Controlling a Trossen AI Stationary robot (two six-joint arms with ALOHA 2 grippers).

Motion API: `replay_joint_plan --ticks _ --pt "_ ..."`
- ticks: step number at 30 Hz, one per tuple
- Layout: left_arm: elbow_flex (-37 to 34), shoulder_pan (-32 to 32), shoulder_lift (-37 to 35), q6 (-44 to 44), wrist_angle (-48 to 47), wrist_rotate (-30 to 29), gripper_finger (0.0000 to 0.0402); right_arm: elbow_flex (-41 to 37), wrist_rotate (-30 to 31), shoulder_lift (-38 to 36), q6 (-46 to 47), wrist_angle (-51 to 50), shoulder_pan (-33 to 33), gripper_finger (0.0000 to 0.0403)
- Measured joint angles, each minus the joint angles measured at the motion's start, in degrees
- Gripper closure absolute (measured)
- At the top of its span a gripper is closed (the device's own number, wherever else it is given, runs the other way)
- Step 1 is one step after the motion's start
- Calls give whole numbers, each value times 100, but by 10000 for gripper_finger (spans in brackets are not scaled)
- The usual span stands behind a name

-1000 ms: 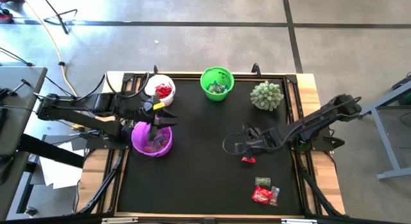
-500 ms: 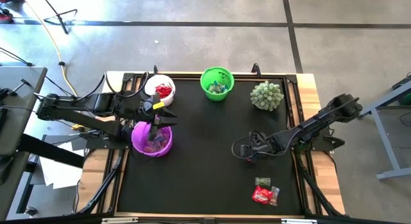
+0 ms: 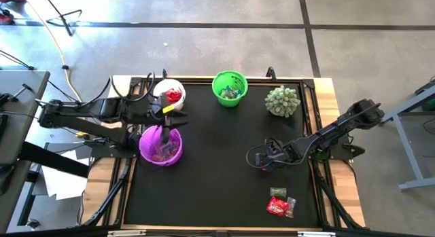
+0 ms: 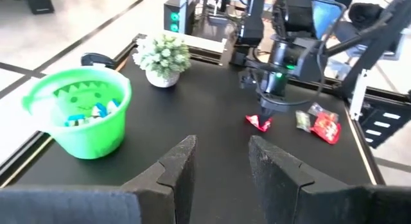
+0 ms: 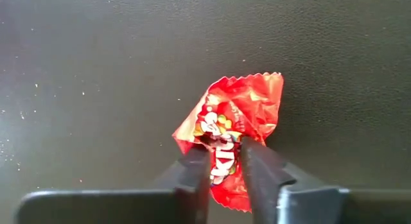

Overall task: Sort candy
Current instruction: Put the red candy into the white bucket

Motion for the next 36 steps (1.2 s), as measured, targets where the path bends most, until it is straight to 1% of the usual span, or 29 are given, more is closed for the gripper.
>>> replay_joint_plan --ticks 2,4,9,12,18,23,29,33,36 --pt "0 71 0 1 2 -3 273 0 0 0 2 -5 0 371" --pt "0 138 0 1 4 -5 273 0 0 0 0 -3 0 391" --pt "0 281 0 1 61 -4 273 8 0 0 42 21 -2 389" --pt "0 335 0 1 78 -4 273 71 95 -58 -5 30 1 395" --pt "0 425 0 0 98 -4 273 250 875 -339 -156 28 -4 401" --pt "0 506 0 4 389 -4 273 512 1709 -618 -878 76 -67 400" --pt "0 691 -2 16 1000 -2 273 888 2594 -928 -2357 88 -488 400" --pt "0 914 -2 443 1413 -1 273 1175 2821 -1036 -3523 102 -1003 399" --pt "0 1116 -2 798 1716 -4 273 1392 2857 -1058 -4322 185 -1481 399"
